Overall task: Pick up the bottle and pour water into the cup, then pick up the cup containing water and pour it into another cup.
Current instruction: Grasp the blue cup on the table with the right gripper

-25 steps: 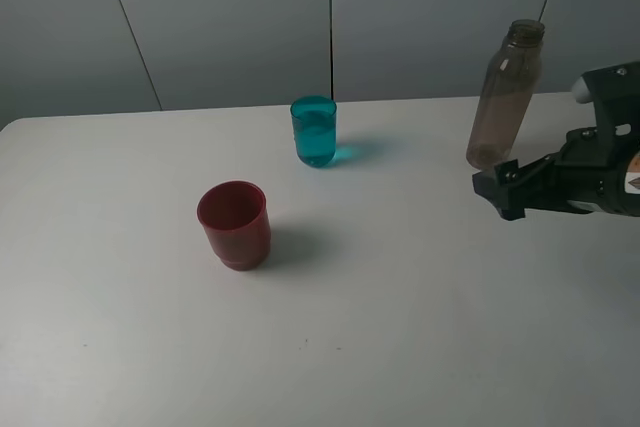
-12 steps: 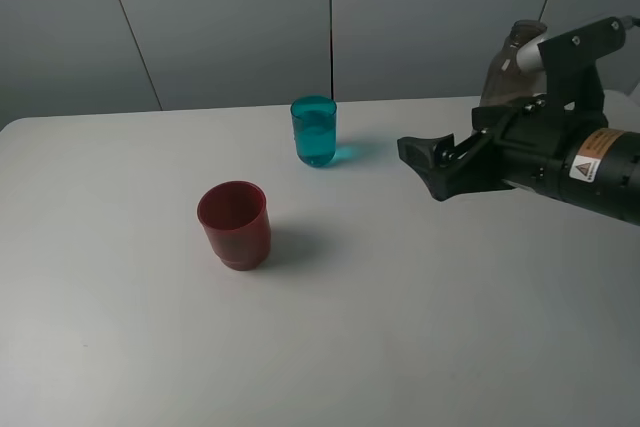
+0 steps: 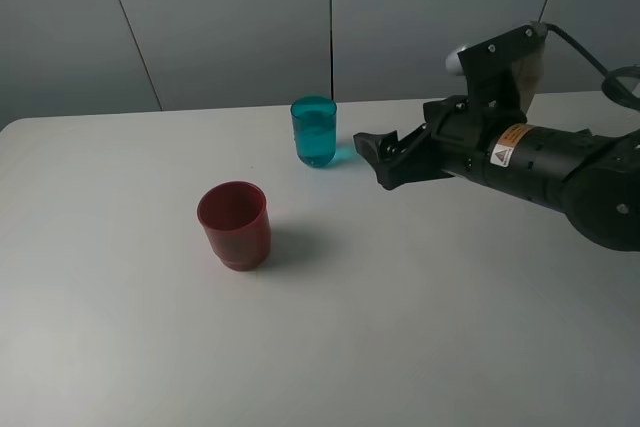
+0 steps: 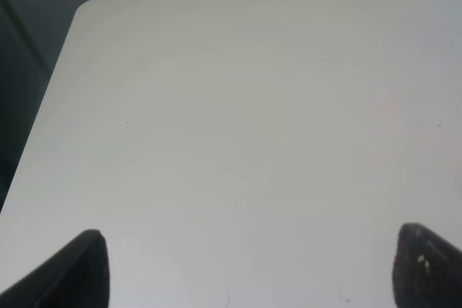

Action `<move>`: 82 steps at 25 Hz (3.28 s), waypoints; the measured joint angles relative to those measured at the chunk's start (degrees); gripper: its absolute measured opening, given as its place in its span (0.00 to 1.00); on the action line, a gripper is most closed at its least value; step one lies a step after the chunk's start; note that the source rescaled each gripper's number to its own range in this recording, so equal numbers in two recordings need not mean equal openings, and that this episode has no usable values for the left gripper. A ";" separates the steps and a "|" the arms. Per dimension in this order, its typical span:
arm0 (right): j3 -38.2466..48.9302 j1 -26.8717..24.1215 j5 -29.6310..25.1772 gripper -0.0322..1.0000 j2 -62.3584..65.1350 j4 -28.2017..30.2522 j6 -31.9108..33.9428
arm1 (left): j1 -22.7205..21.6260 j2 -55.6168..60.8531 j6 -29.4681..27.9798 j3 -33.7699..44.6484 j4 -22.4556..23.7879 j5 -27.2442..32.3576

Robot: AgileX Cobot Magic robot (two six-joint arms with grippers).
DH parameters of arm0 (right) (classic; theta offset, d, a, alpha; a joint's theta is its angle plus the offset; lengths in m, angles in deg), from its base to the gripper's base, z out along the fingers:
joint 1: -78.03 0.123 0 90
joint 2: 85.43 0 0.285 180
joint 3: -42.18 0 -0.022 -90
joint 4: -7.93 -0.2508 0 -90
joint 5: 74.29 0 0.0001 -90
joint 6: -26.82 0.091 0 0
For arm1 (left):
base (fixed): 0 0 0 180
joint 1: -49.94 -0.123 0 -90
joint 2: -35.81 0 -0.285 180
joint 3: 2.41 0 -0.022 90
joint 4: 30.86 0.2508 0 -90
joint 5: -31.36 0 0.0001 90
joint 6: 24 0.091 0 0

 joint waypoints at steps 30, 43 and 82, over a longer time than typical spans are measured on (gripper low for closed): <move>-28.01 0.00 0.98 1.00 -32.57 6.04 0.25 | 0.00 0.00 0.00 0.00 0.00 0.00; -32.08 0.00 1.91 1.00 -37.38 3.04 0.25 | 0.00 0.00 0.00 0.00 0.00 0.00; -44.98 0.00 4.13 1.00 -47.06 3.47 0.06 | 0.00 0.00 0.00 0.00 0.00 0.00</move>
